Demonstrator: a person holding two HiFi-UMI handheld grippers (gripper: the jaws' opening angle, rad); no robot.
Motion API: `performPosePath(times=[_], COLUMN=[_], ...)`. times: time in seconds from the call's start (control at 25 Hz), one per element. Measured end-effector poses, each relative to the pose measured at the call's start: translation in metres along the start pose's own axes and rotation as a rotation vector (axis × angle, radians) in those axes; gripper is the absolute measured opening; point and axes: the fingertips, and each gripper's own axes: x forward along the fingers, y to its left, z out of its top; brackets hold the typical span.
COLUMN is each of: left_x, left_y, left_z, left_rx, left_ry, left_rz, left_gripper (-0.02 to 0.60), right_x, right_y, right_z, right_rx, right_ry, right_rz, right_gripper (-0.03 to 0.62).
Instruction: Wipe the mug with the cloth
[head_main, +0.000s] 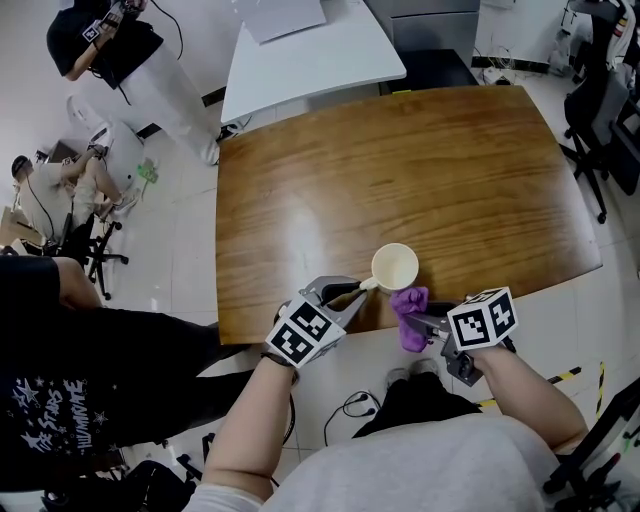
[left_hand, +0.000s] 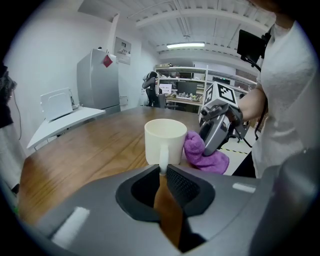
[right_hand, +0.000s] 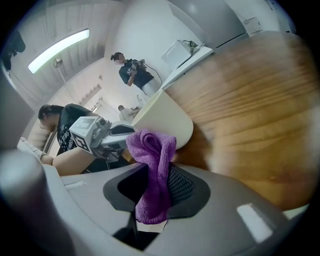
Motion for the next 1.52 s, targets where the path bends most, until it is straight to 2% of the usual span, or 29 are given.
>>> performPosePath(times=[0.12,0.24,0.32,0.44,0.8,1.0,1.2,1.32,1.52], left_x=[-0.001,-0.003,-0.003,-0.003,-0.001,0.001,0.002,0.002,0.001], left_y=[0.000,-0.002,-0.002,-0.001,-0.001,-0.002,-0.002,-0.001,0.003], left_z=[0.000,0.001,0.002,0.003,0.001,0.000,0.000,0.000,-0.001], left_rx=[0.001,0.004,0.008,0.012,0.037,0.048,0.047,0.051,0.069], left_ry=[0.003,0.009,0.011,0.013,0.013,0.017,0.008,0.006,0.019], left_rz=[-0.001,-0.003,-0.003,-0.004,-0.013,-0.016,-0.015,-0.014,-0.006], left_gripper=[0.043,0.043,0.043,0.042,0.041,0.042,0.041,0.041,0.041], right_x=[-0.024,-0.056,-0.071,-0.075,-0.048,-0.033,-0.023,-0.027,-0.054], right_y=[0.018,0.032,0.031,0.020,-0.012,-0.040,-0.054,-0.054,-0.031], right_z=[0.013,0.040,0.060,0.078,0.076,0.063,0.056,0.058,0.098], right_rx=[-0.006,-0.005,0.000,0.018,0.079,0.078,0.058,0.047,-0.074], right_ry=[-0.067,-0.177,-0.240,-0.278,-0.242,-0.192,-0.146,-0.139,-0.171], right_rz=[0.021,0.024,0.010,-0.010,-0.036,-0.092,-0.131,-0.121,-0.081], right_gripper=[0.109,0.109,0.109,0.109,0.109,0.109,0.109,0.109,0.107])
